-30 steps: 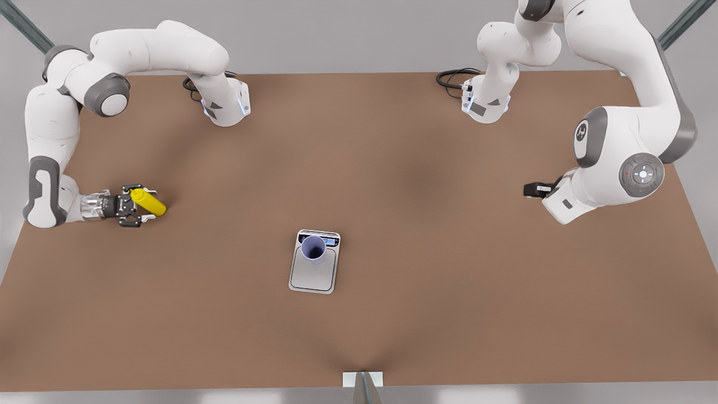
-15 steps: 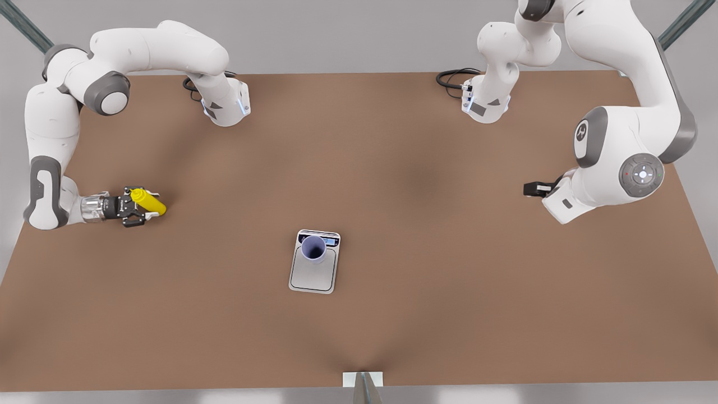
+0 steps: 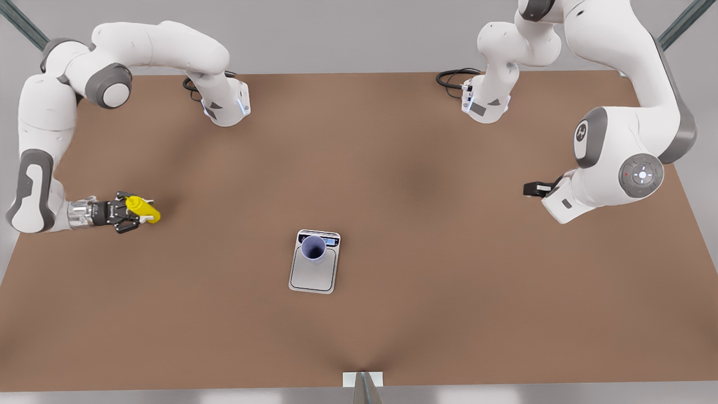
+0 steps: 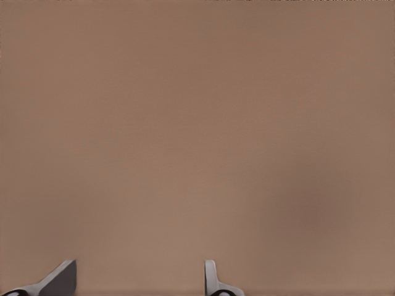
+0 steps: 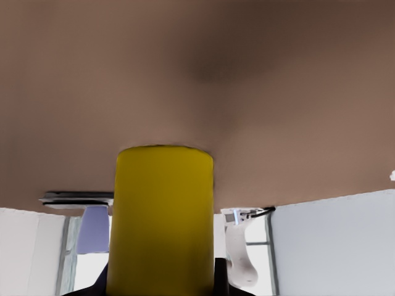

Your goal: Move cup to the weight, pick up sauce bottle, pour sauce

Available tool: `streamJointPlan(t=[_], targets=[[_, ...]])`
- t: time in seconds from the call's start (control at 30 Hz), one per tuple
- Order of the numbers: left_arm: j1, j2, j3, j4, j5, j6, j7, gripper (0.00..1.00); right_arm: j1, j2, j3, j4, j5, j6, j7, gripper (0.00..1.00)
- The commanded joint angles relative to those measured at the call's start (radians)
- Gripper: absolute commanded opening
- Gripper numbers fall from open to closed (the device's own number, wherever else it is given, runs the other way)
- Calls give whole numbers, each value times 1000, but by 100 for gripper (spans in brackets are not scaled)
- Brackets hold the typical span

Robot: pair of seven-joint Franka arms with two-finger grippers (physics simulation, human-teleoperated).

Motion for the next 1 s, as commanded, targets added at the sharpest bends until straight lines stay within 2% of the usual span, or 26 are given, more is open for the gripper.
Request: streamJointPlan(t=[0.0, 0.13, 0.27, 0.37, 0.5, 0.53, 0.57, 0.63, 0.67, 0.8, 0.97], targets=[[0, 0, 0, 0, 0, 0, 1, 100, 22, -26, 1, 7, 0, 4, 35, 48], [0, -3, -1, 6, -5, -2, 0, 100, 257, -214, 1, 25, 9, 147, 331, 47], [0, -2, -1, 6, -3, -6, 0, 100, 416, -230, 3, 94, 14, 267, 559, 46], [0, -3, -3, 6, -3, -12, 0, 100, 448, -233, 162, 129, -89, 412, 677, 46], [0, -2, -3, 6, -5, -15, 1, 100, 478, -225, 443, 166, -439, 596, 966, 45], [0, -2, -3, 6, -5, -15, 0, 100, 479, -222, 493, 165, -522, 610, 980, 45], [0, 0, -3, 6, -5, -15, 0, 100, 499, -217, 509, 165, -565, 613, 989, 45], [0, 1, -3, 6, -3, -17, 0, 100, 519, -193, 616, 166, -772, 624, 1004, 45], [0, 1, -3, 6, -3, -17, 0, 100, 536, -179, 642, 165, -861, 626, 1012, 45], [0, 0, -3, 6, -3, -18, -2, 100, 534, -112, 665, 168, -1029, 670, 1015, 44], [0, -2, -3, 9, -2, -20, -3, 100, 539, -55, 655, 195, -1088, 745, 1048, 44]])
